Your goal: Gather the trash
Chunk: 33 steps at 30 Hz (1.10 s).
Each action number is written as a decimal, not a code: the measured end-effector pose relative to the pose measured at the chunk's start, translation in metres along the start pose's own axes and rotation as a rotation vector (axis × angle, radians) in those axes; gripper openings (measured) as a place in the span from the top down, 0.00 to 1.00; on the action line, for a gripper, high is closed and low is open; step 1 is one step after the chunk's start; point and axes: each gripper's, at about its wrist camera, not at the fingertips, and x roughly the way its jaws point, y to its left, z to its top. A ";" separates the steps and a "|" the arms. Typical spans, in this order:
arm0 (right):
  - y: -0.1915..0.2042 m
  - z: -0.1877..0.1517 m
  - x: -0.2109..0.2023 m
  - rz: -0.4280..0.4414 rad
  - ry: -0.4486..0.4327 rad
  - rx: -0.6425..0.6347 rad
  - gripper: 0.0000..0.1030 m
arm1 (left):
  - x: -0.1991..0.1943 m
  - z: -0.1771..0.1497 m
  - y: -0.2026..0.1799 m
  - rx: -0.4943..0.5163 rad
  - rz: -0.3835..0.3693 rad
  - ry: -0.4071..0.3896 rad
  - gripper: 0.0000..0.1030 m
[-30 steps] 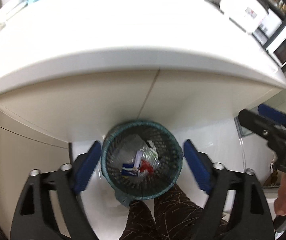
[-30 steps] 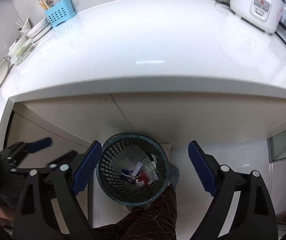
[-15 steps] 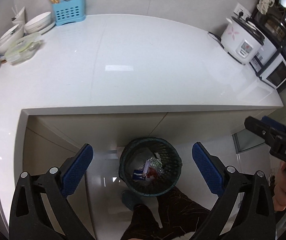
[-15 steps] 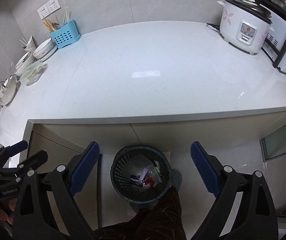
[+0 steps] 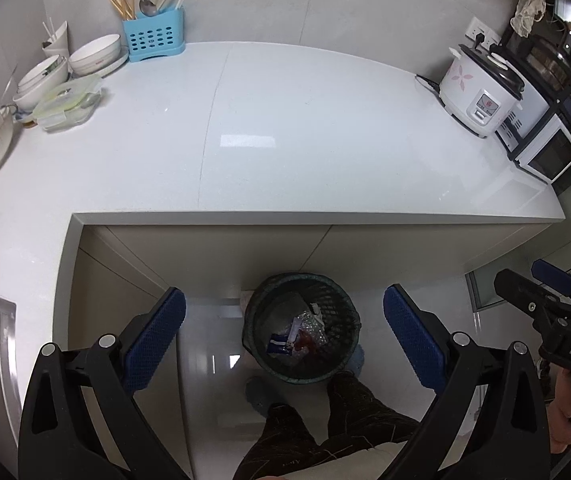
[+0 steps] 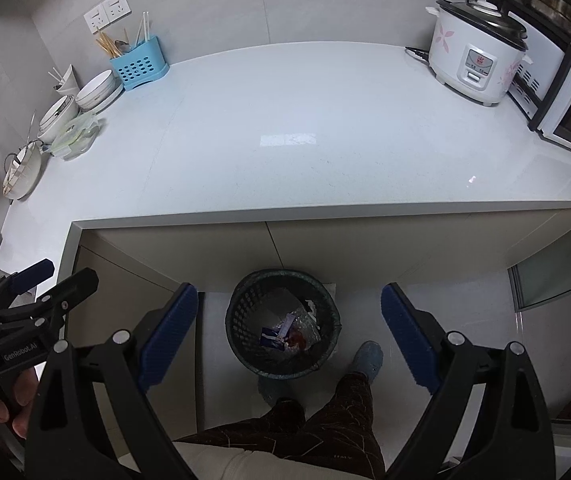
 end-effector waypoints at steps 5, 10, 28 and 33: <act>0.003 -0.002 -0.011 -0.013 -0.010 -0.022 0.13 | -0.008 0.000 -0.011 0.009 -0.002 -0.003 0.06; 0.001 -0.001 -0.016 -0.014 -0.010 -0.030 0.13 | -0.011 -0.003 -0.017 0.009 0.004 0.002 0.06; 0.001 -0.003 -0.020 -0.022 -0.034 -0.047 0.13 | -0.015 -0.005 -0.025 0.029 0.040 0.005 0.06; 0.000 -0.002 -0.021 -0.027 -0.043 -0.050 0.13 | -0.016 -0.005 -0.028 0.035 0.048 -0.001 0.06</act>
